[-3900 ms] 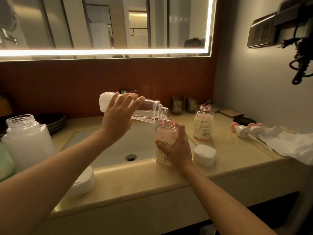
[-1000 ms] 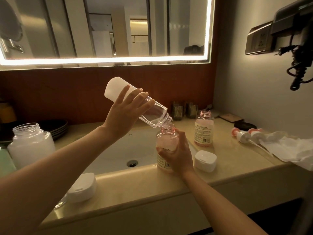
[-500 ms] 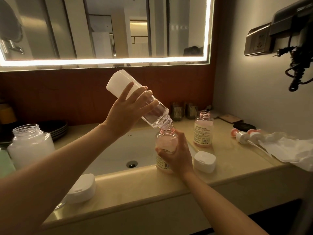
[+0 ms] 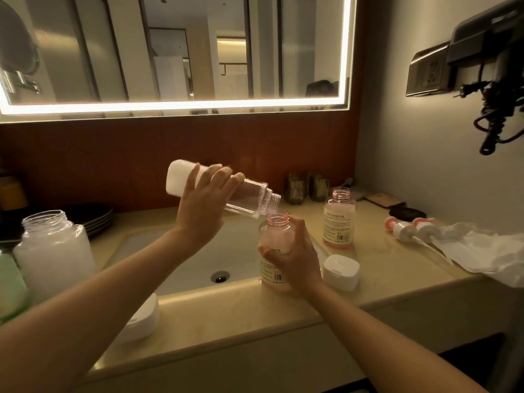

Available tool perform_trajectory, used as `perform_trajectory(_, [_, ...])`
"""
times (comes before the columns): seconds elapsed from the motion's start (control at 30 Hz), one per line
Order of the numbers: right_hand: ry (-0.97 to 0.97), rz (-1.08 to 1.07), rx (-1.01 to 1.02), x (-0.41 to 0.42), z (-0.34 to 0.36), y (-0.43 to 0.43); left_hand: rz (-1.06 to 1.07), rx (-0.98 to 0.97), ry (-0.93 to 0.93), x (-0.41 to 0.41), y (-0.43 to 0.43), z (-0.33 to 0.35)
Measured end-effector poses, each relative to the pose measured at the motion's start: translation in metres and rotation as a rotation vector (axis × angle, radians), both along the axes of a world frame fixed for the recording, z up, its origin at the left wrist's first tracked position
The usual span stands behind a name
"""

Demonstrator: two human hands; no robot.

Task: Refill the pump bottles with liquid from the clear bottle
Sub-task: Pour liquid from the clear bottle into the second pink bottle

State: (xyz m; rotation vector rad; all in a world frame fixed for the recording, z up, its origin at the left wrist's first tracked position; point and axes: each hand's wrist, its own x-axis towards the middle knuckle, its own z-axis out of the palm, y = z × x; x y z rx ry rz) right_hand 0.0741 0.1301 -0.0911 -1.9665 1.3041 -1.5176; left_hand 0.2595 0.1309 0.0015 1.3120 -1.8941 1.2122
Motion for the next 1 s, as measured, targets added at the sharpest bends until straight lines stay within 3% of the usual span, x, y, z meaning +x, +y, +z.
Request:
perform_trajectory(0.13, [-0.157, 0.076, 0.053, -0.008, 0.024, -0.005, -0.132, 0.230, 0.405, -0.004, -0.002, -0.014])
perform_trajectory(0.27, [-0.176, 0.069, 0.036, -0.034, 0.058, -0.014, -0.374, 0.472, 0.872, -0.023, -0.004, -0.011])
perform_trajectory(0.37, [-0.183, -0.003, -0.013, -0.067, 0.079, -0.020, -0.487, 0.607, 1.070, -0.047, -0.004, -0.010])
perform_trajectory(0.7, [0.033, -0.399, 0.027, -0.185, 0.070, -0.023, -0.680, 0.831, 1.281, -0.141, -0.029, -0.012])
perform_trajectory(1.0, [0.008, -0.356, 0.158, -0.219, 0.034, -0.033, -0.710, 0.836, 1.194, -0.213, -0.044, -0.016])
